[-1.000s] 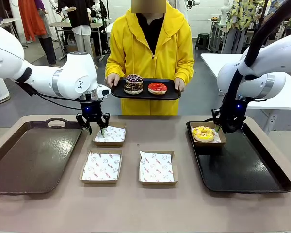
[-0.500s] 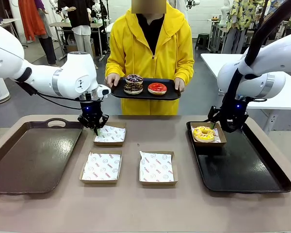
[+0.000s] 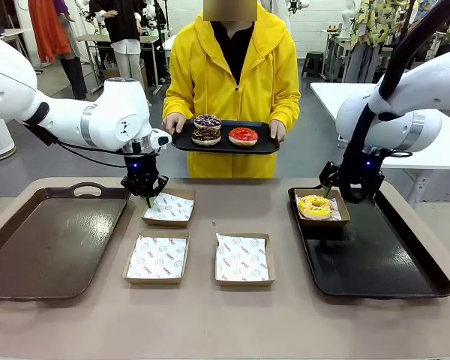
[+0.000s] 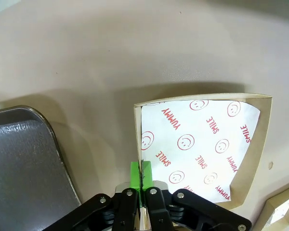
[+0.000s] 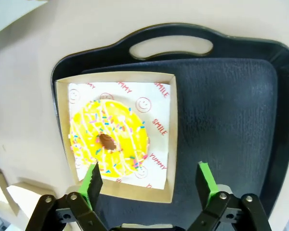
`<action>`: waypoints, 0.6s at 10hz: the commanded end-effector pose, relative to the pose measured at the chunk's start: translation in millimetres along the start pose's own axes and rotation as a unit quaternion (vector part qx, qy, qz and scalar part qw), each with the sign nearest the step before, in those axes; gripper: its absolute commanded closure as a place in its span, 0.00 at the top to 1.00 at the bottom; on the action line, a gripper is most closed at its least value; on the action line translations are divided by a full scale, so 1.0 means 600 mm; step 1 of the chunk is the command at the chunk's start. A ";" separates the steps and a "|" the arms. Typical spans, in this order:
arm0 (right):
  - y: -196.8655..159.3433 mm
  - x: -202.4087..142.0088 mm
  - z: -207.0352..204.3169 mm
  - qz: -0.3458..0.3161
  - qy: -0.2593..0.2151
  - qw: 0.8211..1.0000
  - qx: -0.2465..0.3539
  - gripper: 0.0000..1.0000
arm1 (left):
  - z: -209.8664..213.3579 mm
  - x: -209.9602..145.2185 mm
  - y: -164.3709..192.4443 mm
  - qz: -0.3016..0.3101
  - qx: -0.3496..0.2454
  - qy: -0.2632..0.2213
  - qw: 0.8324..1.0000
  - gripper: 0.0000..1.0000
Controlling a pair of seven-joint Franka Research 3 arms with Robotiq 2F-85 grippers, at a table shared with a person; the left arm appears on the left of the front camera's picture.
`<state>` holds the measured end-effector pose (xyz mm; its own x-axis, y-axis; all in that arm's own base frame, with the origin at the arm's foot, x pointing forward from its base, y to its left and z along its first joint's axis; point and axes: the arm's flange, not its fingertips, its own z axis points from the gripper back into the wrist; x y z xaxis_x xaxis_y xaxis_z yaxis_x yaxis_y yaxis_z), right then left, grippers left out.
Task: Individually package the donuts and arrange them on the tray.
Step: Place the picked Paper togo box on the Handle tray while simultaneously picking up another Paper togo box from the table with the other hand.
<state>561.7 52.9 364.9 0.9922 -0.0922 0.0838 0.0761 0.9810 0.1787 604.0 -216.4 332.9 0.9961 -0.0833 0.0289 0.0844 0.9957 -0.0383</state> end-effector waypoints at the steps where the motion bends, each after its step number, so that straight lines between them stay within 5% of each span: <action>1: -0.011 -0.023 0.034 0.029 0.022 0.997 0.074 1.00 | 0.030 0.001 0.004 -0.005 -0.018 0.011 1.000 0.00; 3: -0.058 -0.079 0.115 0.067 0.047 0.973 0.215 1.00 | 0.098 -0.006 0.006 0.006 -0.028 -0.020 0.999 0.00; 6: -0.175 -0.171 0.223 0.044 -0.020 0.948 0.314 1.00 | 0.196 -0.007 -0.002 0.009 -0.023 -0.065 0.998 0.00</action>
<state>460.1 -36.6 473.2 0.9886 0.0101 0.1505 -0.1111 0.7231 0.6818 597.9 -212.7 442.6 0.9868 -0.0609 0.1498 0.0747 0.9933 -0.0883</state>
